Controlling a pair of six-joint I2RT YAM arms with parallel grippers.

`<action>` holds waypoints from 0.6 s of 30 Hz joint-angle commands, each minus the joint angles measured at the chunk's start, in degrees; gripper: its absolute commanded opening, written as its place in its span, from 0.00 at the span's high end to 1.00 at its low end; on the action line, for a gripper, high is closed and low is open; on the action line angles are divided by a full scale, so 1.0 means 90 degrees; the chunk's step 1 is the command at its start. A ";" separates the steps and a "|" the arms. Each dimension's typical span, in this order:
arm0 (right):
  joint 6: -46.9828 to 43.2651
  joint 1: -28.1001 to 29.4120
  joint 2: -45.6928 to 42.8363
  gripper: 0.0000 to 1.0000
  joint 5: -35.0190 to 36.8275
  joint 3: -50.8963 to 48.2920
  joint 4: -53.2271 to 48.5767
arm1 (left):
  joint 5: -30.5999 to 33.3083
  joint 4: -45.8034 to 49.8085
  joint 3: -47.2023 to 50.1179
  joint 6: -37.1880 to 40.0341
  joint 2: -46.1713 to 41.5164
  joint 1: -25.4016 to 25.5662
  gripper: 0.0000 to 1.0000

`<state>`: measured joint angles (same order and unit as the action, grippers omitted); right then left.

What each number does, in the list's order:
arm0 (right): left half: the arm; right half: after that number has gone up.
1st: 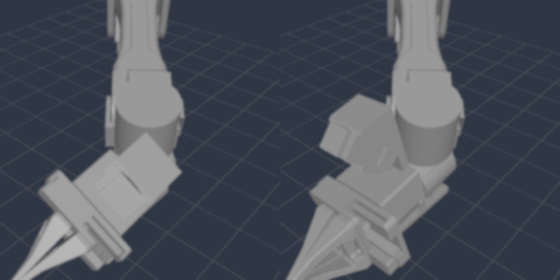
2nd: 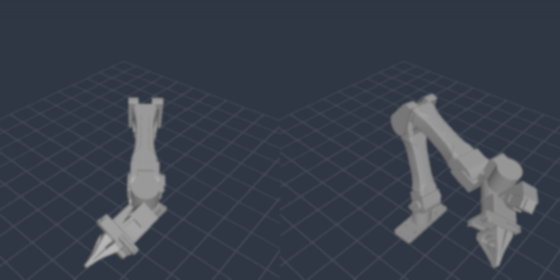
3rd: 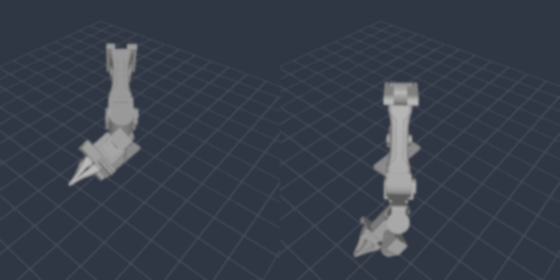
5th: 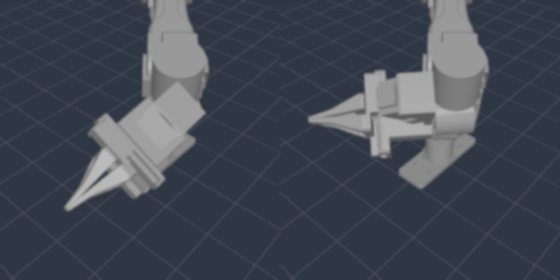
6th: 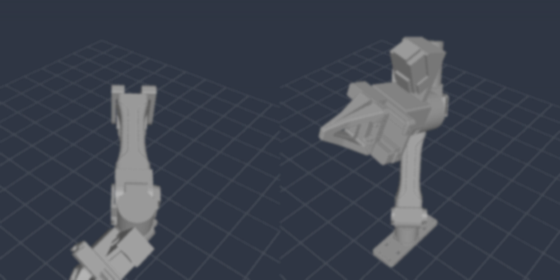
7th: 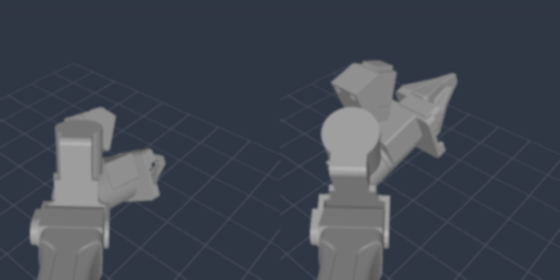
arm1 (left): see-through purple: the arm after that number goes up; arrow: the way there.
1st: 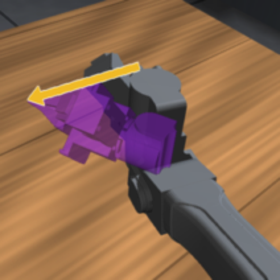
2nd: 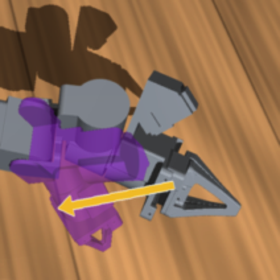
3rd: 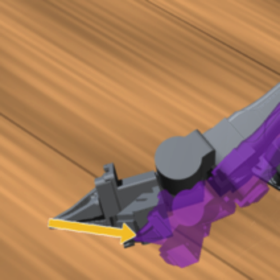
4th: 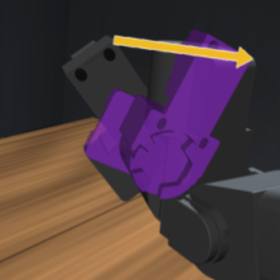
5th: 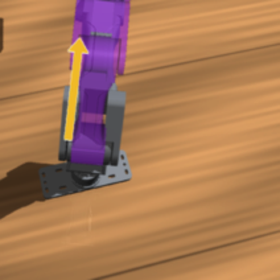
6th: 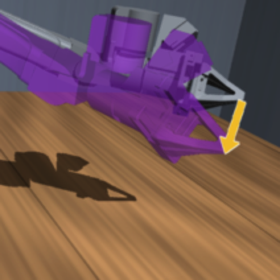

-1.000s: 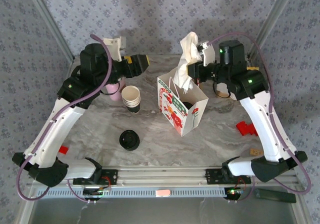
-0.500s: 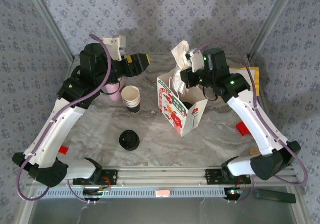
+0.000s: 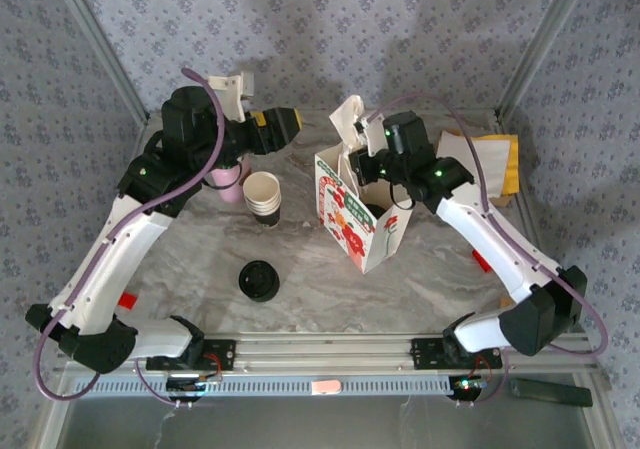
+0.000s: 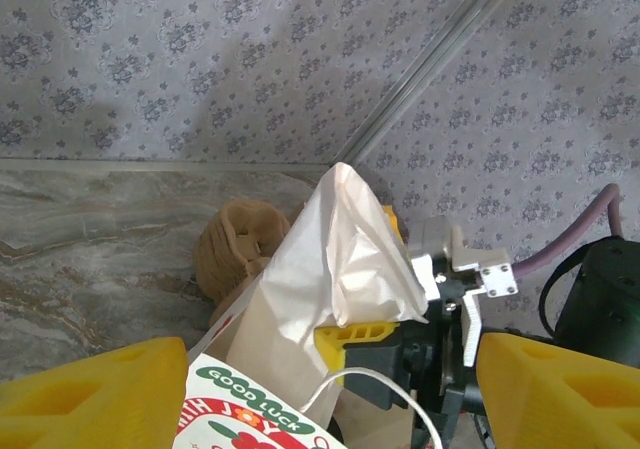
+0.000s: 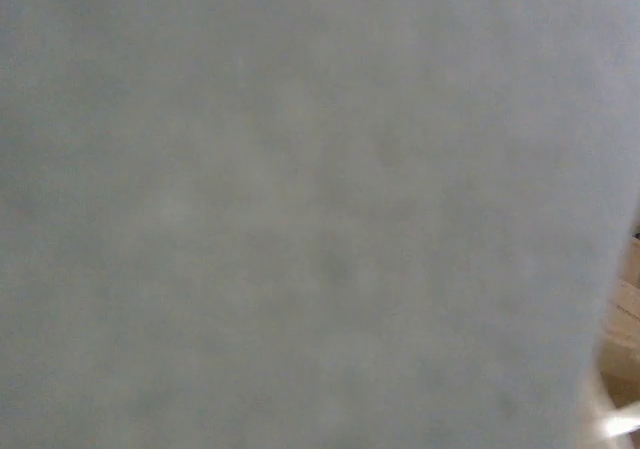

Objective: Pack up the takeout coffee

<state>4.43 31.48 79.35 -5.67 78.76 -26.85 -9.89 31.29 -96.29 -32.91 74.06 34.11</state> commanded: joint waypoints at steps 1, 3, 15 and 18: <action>0.0065 0.0045 0.0024 0.92 0.0367 -0.0179 0.0438 | -0.0132 -0.0109 -0.0256 -0.0006 0.0073 -0.0035 0.24; 0.0058 0.0071 0.0022 0.91 0.0430 -0.0299 0.0562 | -0.0139 -0.0099 -0.0274 0.0004 0.0090 -0.0035 0.24; -0.0033 0.0193 0.0118 0.84 0.0529 -0.0600 0.0702 | -0.0143 -0.0083 -0.0309 -0.0007 0.0101 -0.0035 0.24; -0.0062 0.0228 0.0106 0.79 0.0566 -0.0559 0.0630 | -0.0126 -0.0082 -0.0319 0.0004 0.0091 -0.0042 0.24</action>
<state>4.47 33.12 80.16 -1.96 73.65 -21.61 -9.89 31.42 -97.03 -32.91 75.11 34.11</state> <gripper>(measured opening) 0.205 0.761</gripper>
